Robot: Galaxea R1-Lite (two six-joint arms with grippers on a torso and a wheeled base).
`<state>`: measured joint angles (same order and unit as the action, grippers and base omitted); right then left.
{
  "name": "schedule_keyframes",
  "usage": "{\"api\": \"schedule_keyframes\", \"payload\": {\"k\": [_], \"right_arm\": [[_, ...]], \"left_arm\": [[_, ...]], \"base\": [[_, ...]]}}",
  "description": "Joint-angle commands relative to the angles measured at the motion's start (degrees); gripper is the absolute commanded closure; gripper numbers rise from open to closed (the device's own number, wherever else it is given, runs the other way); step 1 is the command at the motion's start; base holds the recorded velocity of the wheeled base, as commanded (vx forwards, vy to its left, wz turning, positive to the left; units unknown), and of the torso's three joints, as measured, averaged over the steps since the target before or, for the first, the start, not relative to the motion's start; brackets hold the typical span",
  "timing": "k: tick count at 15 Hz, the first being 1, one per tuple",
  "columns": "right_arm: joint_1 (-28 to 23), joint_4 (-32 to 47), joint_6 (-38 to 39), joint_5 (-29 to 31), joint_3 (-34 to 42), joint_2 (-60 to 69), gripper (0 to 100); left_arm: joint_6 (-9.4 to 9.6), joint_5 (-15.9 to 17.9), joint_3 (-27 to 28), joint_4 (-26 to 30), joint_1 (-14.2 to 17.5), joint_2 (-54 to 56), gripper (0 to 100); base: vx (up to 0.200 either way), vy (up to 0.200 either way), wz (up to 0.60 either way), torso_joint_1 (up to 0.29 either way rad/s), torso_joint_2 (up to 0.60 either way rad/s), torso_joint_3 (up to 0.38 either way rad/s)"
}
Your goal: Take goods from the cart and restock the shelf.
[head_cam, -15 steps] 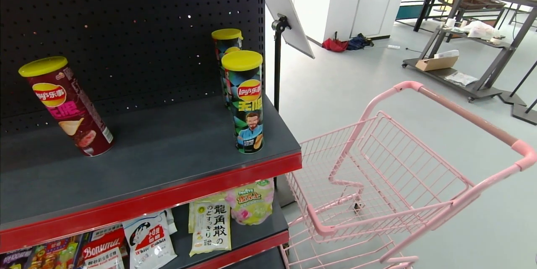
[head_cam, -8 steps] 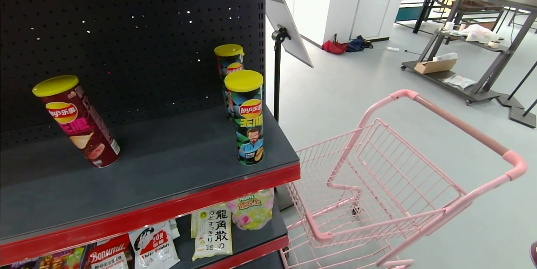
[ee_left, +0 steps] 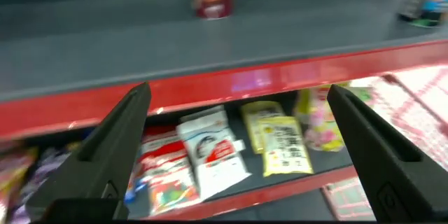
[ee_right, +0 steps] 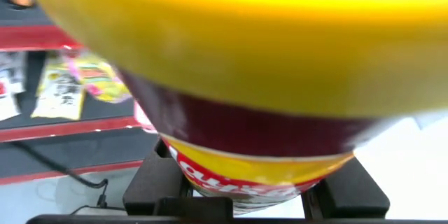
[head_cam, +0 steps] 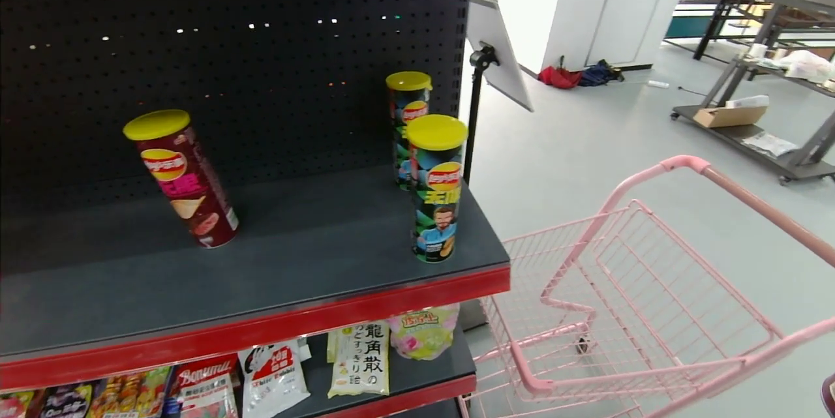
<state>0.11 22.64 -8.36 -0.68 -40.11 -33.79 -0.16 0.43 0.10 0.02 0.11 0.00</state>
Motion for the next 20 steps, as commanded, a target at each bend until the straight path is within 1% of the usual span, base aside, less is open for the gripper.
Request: {"api": "schedule_keyframes", "payload": {"k": [1, 2, 5, 7, 9, 10, 11, 12, 13, 17, 20], "right_arm": [[0.1, 0.0, 0.0, 0.0, 0.3, -0.1, 100], [0.1, 0.0, 0.0, 0.0, 0.4, 0.0, 100], [-0.1, 0.0, 0.1, 0.0, 1.5, 1.5, 100], [-0.1, -0.8, 0.4, -0.2, 3.6, 5.0, 100], [0.2, -4.4, 1.7, -0.7, 7.7, 8.6, 100], [0.3, -7.6, 1.9, -2.0, 10.4, 10.2, 100], [0.2, -11.6, 2.0, -4.4, 13.5, 12.1, 100], [0.2, -14.3, 1.8, -5.4, 16.3, 13.8, 100], [-0.1, -14.6, 1.7, -5.2, 17.3, 14.5, 100], [0.0, -14.3, 1.9, -5.3, 21.3, 20.9, 100], [0.1, -14.2, 2.8, -5.5, 23.2, 23.0, 100]], "left_arm": [[-0.02, 0.0, 0.0, 0.0, 0.1, -0.1, 0], [-0.02, 0.0, 0.0, 0.0, 0.1, -0.1, 0], [-0.02, 0.0, 0.0, 0.0, 0.1, -0.1, 0], [-0.02, 0.0, 0.0, 0.0, 0.1, -0.1, 0], [-0.02, 0.0, 0.0, 0.0, 0.1, -0.1, 0], [-0.02, 0.0, 0.0, 0.0, 0.1, -0.1, 0], [-0.02, 0.0, 0.0, 0.0, 0.1, -0.1, 0], [0.07, 0.1, 0.0, 0.0, 0.1, -0.1, 0], [0.07, 0.1, 0.0, 0.0, 0.1, -0.1, 0], [-0.02, 0.1, 0.0, 0.0, 0.1, -0.1, 0], [-0.02, 0.1, 0.0, 0.0, 0.1, -0.1, 0]], "base": [[0.000, 0.000, 0.60, 0.012, 0.00, 0.002], [0.000, 0.000, 0.60, 0.012, 0.00, -0.002], [0.000, 0.000, 0.00, 0.000, 0.00, 0.000], [0.000, 0.000, 0.00, 0.000, 0.00, 0.000], [0.000, 0.000, 0.00, 0.000, 0.00, 0.000], [0.000, 0.000, 0.00, 0.000, 0.00, 0.000], [0.000, 0.000, 0.00, 0.000, 0.00, 0.000], [0.000, 0.200, 0.00, 0.007, 0.00, 0.002], [0.000, 0.200, 0.00, 0.002, 0.00, -0.002], [0.000, 0.200, 0.00, 0.000, 0.00, 0.001], [0.000, 0.200, 0.00, -0.004, 0.00, 0.004]]}}
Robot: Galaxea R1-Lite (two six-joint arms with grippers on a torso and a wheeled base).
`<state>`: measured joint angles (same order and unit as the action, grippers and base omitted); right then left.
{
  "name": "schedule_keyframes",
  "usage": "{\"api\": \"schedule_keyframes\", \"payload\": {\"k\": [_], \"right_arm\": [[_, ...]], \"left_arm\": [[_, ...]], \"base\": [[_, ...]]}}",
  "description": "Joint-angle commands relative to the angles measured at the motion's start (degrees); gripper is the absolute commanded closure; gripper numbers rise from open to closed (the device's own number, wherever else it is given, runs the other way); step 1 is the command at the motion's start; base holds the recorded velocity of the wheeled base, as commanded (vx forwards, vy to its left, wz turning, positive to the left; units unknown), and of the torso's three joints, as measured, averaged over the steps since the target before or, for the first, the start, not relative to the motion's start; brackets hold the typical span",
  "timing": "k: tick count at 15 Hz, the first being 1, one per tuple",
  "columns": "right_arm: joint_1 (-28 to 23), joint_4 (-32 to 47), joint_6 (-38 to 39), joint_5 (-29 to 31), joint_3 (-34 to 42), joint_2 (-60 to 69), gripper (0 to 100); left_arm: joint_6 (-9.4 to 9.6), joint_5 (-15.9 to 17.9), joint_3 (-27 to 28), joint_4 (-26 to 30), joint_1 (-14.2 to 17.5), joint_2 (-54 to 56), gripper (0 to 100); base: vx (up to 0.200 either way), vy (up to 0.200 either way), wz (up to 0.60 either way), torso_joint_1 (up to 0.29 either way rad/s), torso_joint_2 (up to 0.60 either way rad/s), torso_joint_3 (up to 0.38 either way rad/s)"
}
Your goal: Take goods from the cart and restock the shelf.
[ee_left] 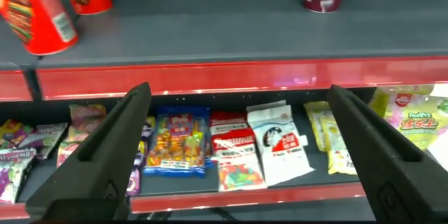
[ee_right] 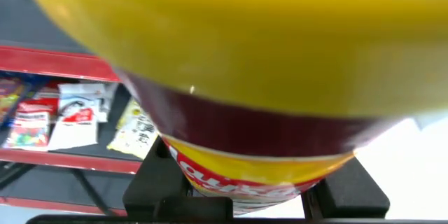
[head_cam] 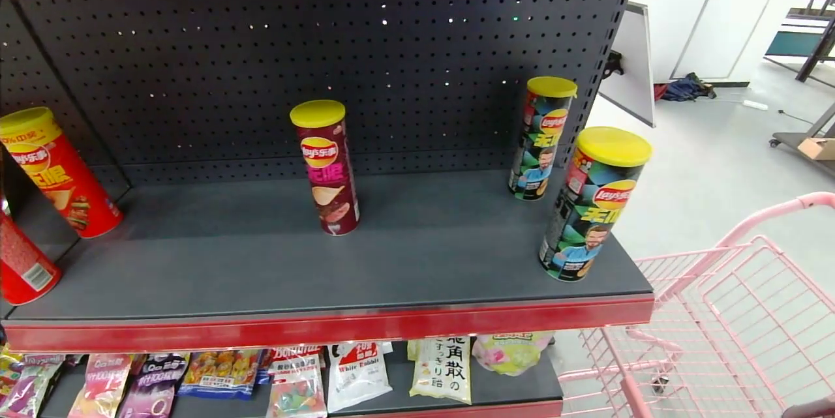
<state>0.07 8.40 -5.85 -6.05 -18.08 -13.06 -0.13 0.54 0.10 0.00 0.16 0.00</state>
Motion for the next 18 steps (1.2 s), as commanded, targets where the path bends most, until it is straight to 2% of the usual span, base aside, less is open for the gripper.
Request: {"api": "schedule_keyframes", "payload": {"k": [1, 11, 18], "right_arm": [[0.1, 0.0, 0.7, -0.1, 1.3, 2.5, 100], [0.1, 0.0, 1.0, -0.2, 3.2, 5.7, 100], [0.2, 0.0, 0.9, -0.5, 6.9, 11.1, 100]], "left_arm": [[-0.04, 0.0, 0.0, 0.0, 0.0, -0.1, 0], [0.05, -0.1, 0.0, 0.0, 0.0, -0.1, 0], [0.22, 0.0, 0.0, 0.0, 0.0, -0.1, 0]], "base": [[0.000, 0.200, 0.00, 0.002, 0.00, 0.002], [0.000, 0.200, 0.00, 0.000, 0.00, 0.003], [0.000, 0.000, 0.00, 0.000, 0.00, 0.000]]}}
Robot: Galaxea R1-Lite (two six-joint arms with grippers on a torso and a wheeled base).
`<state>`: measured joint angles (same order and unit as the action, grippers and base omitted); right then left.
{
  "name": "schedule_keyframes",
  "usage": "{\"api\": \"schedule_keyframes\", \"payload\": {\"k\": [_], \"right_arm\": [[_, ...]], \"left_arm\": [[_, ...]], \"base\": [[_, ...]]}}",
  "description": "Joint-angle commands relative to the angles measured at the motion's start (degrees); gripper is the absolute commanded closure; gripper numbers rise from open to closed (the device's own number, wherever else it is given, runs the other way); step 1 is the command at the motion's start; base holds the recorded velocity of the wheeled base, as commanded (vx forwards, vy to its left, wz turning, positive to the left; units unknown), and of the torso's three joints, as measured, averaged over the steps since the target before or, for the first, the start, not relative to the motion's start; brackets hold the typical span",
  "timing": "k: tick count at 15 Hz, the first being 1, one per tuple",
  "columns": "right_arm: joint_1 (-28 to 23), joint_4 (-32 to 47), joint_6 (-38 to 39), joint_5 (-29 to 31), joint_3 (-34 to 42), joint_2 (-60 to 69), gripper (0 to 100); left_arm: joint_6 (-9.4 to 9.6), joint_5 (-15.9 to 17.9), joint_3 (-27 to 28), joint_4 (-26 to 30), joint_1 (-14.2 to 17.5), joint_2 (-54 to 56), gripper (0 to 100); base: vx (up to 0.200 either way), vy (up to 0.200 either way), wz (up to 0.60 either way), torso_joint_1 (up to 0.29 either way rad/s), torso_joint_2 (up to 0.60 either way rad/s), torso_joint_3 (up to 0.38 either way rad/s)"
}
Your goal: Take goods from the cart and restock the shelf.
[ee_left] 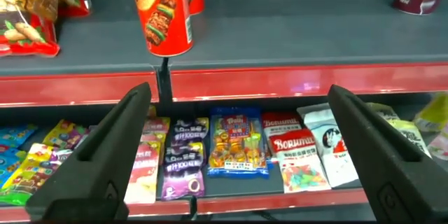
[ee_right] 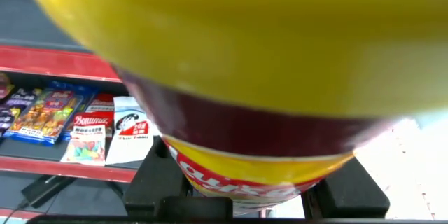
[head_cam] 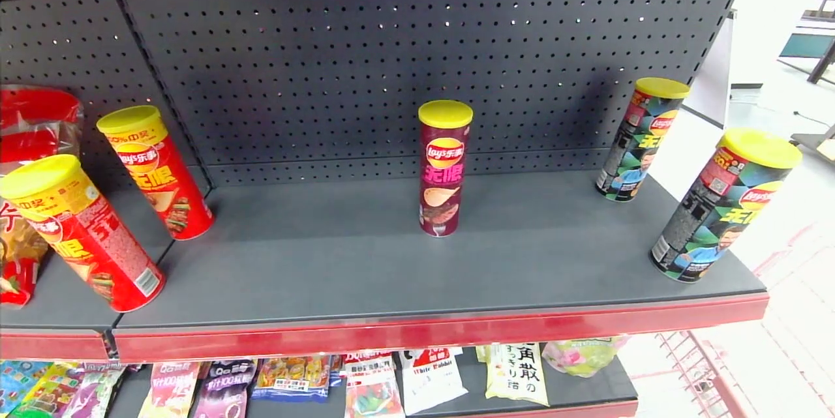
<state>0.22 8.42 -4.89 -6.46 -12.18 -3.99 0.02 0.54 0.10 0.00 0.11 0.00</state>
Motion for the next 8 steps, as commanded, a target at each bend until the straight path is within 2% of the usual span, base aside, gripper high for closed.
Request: {"api": "schedule_keyframes", "payload": {"k": [1, 3, 4, 5, 6, 7, 8], "right_arm": [[0.0, 0.0, 0.0, 0.0, 1.7, 2.8, 100], [0.0, -0.4, 0.1, -0.7, 3.0, 2.8, 100], [0.0, -0.4, 0.1, -2.1, 3.8, 2.9, 100], [0.0, -0.5, 0.1, -2.2, 4.5, 3.1, 100], [-0.2, -0.5, 0.1, -2.2, 6.0, 3.8, 100], [-0.2, -0.5, -0.2, -2.2, 7.0, 4.0, 100], [-0.2, -0.5, -0.2, -2.2, 7.2, 3.7, 100]], "left_arm": [[0.06, 0.0, 0.0, 0.0, 0.1, -0.4, 0], [0.24, 0.2, 0.0, 0.0, -0.1, -1.1, 0], [2.61, 1.6, 0.0, 0.0, -0.1, -1.1, 0], [3.14, 3.9, 0.5, -0.2, -0.1, -1.0, 0], [0.06, 10.0, 10.8, 0.2, -0.9, -9.1, 0], [-4.07, 11.3, 22.1, -0.1, -0.9, -21.3, 0], [-5.91, 12.2, 29.3, -0.1, -1.5, -27.2, 0]], "base": [[0.000, 0.000, 0.00, 0.000, 0.00, 0.000], [0.000, 0.000, 0.00, 0.000, 0.00, 0.000], [0.000, 0.000, 0.00, 0.000, 0.00, 0.000], [0.000, 0.000, 0.00, 0.000, 0.00, 0.000], [0.000, 0.000, 0.00, 0.000, 0.00, 0.000], [0.000, 0.000, 0.00, 0.000, 0.00, 0.000], [0.000, 0.000, 0.00, 0.000, 0.00, 0.000]]}}
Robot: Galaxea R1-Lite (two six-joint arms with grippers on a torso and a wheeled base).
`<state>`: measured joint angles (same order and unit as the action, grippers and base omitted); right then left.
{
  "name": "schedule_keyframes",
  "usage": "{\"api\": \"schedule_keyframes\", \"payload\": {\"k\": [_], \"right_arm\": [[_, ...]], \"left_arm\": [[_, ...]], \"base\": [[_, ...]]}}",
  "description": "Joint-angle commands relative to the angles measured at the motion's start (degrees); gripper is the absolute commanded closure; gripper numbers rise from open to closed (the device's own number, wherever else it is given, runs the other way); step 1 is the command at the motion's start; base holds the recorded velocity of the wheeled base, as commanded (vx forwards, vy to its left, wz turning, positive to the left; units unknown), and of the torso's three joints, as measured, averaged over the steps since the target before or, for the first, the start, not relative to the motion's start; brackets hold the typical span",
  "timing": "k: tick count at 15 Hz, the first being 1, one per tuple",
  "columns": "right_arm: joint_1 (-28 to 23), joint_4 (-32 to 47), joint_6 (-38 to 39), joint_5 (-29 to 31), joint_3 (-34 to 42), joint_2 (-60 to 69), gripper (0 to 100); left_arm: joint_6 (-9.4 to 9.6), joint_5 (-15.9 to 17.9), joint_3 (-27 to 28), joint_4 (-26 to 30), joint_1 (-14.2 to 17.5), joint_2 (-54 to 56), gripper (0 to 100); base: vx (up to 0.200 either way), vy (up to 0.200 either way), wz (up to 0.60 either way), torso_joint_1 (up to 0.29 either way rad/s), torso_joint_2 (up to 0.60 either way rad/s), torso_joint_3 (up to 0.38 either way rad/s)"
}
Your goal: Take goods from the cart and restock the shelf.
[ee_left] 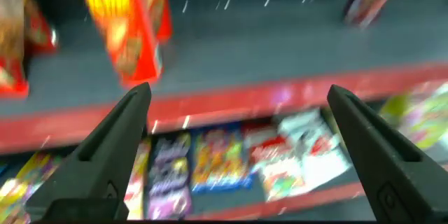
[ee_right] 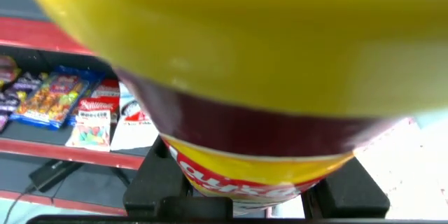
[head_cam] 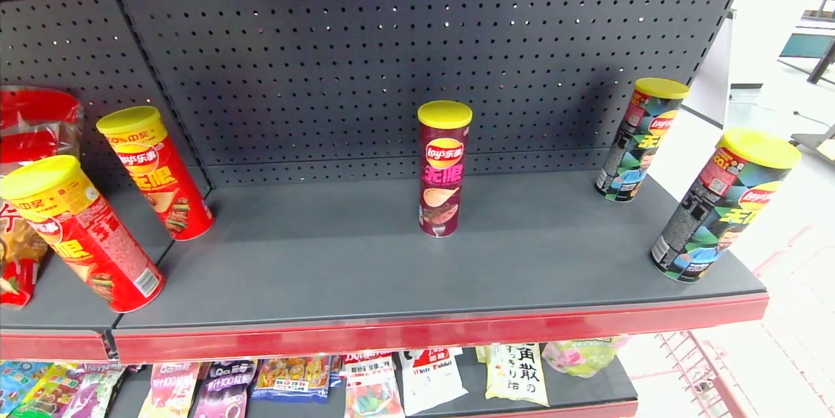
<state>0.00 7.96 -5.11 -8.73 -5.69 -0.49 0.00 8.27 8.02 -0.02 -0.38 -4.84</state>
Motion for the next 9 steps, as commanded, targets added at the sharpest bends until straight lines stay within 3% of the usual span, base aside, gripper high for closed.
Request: {"api": "schedule_keyframes", "payload": {"k": [1, 3, 5, 7, 8, 9], "right_arm": [[0.0, -0.1, -0.1, 0.0, 0.7, -0.1, 100], [0.0, -0.1, -0.1, 0.1, 0.7, -0.5, 100], [0.1, -0.1, -0.3, 0.2, 0.6, -0.4, 100], [-0.1, -0.1, -0.3, 0.4, 0.6, 0.0, 100], [-0.1, -0.1, -0.3, 0.3, 0.7, 0.4, 100], [-0.1, -0.1, -0.1, 0.3, 0.7, 0.4, 100]], "left_arm": [[-5.45, 7.4, 24.0, -0.3, -2.6, -26.0, 0], [-0.97, 17.5, 22.0, -0.6, -6.0, -27.2, 0], [-0.35, 24.2, 20.8, -0.9, -6.6, -30.2, 0], [-0.35, 27.9, 21.2, -2.3, -7.1, -35.9, 0], [0.09, 31.6, 21.0, -6.3, -8.9, -42.0, 0], [1.05, 32.3, 21.1, -8.6, -11.1, -46.0, 0]], "base": [[0.000, 0.000, 0.00, 0.000, 0.00, 0.000], [0.000, 0.000, 0.00, 0.000, 0.00, 0.000], [0.000, 0.000, 0.00, 0.000, 0.00, 0.000], [0.000, 0.000, 0.00, 0.000, 0.00, 0.000], [0.000, 0.000, 0.00, 0.000, 0.00, 0.000], [0.000, 0.000, 0.00, 0.000, 0.00, 0.000]]}}
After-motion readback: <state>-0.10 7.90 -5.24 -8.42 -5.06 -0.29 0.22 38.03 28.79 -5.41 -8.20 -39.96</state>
